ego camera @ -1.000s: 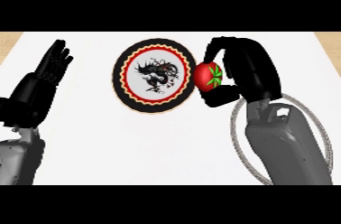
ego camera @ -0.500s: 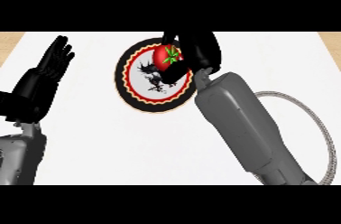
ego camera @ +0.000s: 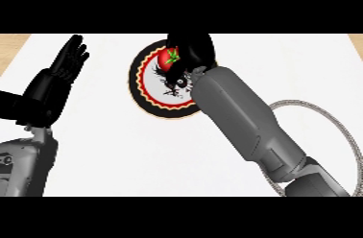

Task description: Pick the tomato from the placemat and place it in the plate

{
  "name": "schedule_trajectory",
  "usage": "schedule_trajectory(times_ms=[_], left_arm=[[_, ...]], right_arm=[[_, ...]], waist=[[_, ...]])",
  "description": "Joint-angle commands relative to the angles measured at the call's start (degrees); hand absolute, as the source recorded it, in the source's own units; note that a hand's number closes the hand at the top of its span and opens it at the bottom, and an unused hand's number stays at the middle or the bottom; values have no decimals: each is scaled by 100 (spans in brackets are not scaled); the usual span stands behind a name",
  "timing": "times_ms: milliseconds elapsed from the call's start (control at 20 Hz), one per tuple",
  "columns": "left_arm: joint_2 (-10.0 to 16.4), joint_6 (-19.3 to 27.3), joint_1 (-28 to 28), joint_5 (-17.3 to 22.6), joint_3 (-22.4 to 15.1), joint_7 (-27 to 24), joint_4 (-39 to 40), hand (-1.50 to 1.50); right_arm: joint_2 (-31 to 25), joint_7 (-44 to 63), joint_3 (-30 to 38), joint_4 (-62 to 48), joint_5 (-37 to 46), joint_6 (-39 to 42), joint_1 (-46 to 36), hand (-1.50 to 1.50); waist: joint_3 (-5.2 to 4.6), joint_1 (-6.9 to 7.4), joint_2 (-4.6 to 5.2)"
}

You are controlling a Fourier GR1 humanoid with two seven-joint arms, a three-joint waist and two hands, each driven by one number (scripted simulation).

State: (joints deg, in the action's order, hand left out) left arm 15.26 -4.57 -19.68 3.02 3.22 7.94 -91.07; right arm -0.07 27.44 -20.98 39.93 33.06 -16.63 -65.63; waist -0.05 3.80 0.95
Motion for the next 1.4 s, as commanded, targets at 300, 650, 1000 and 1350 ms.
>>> schedule_trajectory(times_ms=[300, 650, 1000, 1350], left_arm=[[-142, -24, -231, -90, -155, -42, 155, 0], [-120, -82, -280, -187, -179, -254, 343, 0], [-122, -69, -288, -48, -93, 40, 116, 0], [50, -163, 282, -21, 194, -364, 117, 0]], right_arm=[[7, -492, -23, -1346, -1392, -626, -329, -150], [7, -1726, 205, -1254, -2189, -1298, -116, -150], [7, -2367, 834, -1046, -3298, -1866, -215, -150], [-108, -3022, 1556, -1485, -3682, -1654, -351, -150]], waist=[[2, 271, 83], [6, 305, 130], [12, 230, 58], [5, -148, -30]])
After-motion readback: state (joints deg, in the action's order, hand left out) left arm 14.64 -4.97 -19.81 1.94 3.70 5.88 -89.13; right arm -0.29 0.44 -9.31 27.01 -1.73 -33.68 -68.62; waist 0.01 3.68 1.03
